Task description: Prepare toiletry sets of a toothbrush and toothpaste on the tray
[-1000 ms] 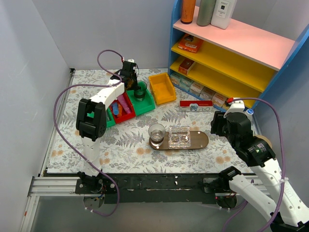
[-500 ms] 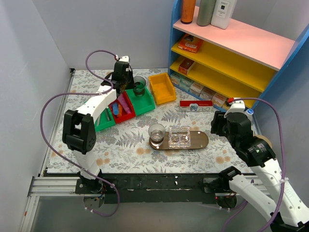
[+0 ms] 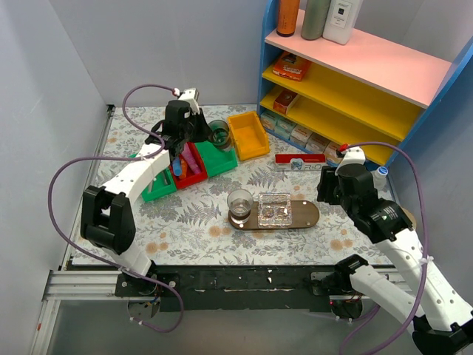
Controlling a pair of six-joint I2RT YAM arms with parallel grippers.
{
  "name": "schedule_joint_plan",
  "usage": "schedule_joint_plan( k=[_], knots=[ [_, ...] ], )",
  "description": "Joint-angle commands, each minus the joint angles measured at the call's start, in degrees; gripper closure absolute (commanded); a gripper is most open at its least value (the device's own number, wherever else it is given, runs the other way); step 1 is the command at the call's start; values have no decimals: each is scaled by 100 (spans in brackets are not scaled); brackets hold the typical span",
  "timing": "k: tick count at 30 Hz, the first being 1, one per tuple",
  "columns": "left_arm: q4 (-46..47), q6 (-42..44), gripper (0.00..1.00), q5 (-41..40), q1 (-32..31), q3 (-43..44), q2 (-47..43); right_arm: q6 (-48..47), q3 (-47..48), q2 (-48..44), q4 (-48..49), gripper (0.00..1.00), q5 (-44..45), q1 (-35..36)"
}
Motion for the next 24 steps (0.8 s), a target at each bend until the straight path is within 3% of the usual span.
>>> schedule_joint_plan(
  k=[1,10,24],
  knots=[
    [456,126,100,495,-25,-335,-794,-16,525,416,57,40,-239,-16],
    [386,302,100,812,-104,-476,-962,221,1168,1445,661,43,-1144,54],
    [377,645,100,742,-719,-546,-865,652,1950,2483,1313,45,-1355,827]
  ],
)
